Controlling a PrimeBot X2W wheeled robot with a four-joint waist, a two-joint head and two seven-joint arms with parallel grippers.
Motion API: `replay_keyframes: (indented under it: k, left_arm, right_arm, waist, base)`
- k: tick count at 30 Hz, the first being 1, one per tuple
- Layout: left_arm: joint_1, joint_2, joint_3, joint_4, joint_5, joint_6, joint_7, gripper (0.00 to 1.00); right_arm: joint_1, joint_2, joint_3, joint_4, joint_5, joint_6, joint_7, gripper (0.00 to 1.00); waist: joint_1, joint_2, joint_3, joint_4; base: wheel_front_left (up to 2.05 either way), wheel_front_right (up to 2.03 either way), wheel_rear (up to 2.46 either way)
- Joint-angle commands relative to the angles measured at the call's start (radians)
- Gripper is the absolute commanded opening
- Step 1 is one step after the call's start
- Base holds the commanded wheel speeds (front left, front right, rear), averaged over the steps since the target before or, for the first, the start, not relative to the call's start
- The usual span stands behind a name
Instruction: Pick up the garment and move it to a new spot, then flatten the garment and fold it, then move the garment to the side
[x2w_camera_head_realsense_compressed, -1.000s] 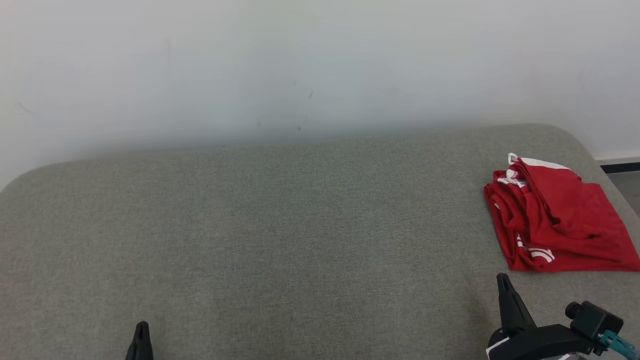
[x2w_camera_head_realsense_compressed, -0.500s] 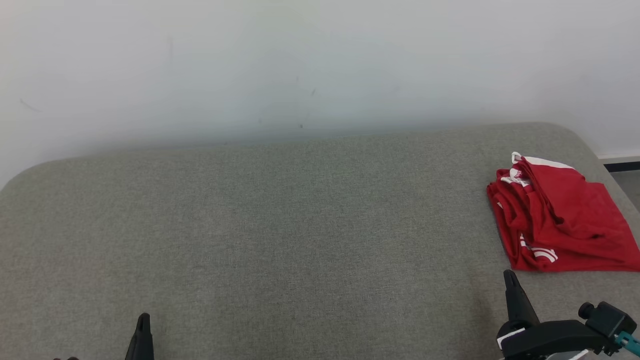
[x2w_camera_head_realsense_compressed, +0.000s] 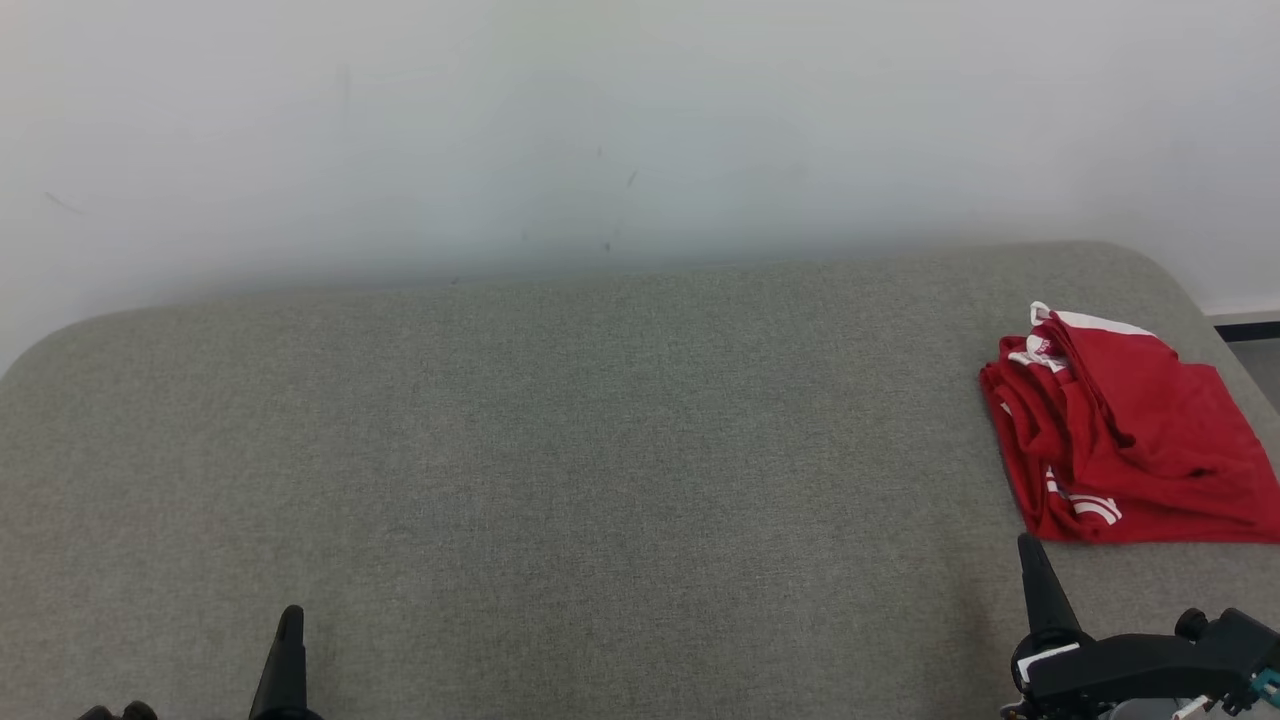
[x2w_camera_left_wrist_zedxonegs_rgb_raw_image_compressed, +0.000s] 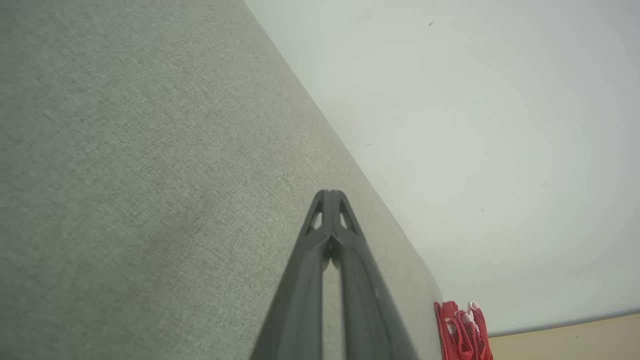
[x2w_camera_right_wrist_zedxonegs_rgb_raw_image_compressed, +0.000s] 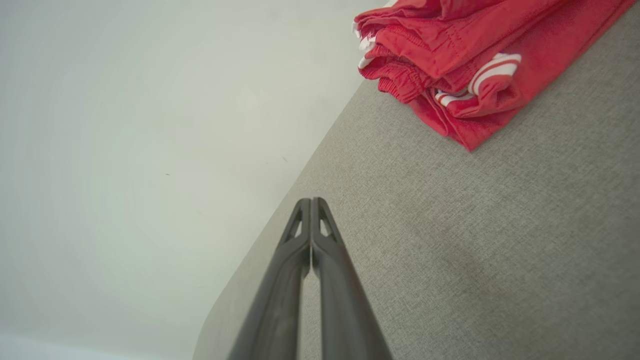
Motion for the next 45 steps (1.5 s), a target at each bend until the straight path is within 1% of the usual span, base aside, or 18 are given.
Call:
replay_keyframes:
  k: [1, 25, 45]
  left_arm:
    - [-0.024, 0.005, 0.005, -0.007, -0.035, -0.005, 0.006, 0.0]
    - [-0.061, 0.007, 0.014, 0.002, -0.275, -0.028, 0.069, 0.0]
    - [-0.082, 0.008, 0.02, 0.008, -0.433, -0.045, 0.111, 0.0]
  right_arm:
    - [-0.02, 0.002, -0.008, -0.017, 0.028, -0.001, 0.007, 0.0]
    - [-0.019, 0.014, -0.047, -0.045, 0.255, -0.002, 0.068, 0.0]
    - [-0.018, 0.022, -0.072, -0.065, 0.403, -0.002, 0.107, 0.0]
  waist:
    - [-0.0001, 0.0, 0.001, 0.001]
    - [-0.0001, 0.0, 0.013, 0.011]
    - [-0.0001, 0.0, 0.023, 0.019]
  base:
    - [0.0, 0.0, 0.0]
    - [0.0, 0.0, 0.0]
    - [0.0, 0.0, 0.0]
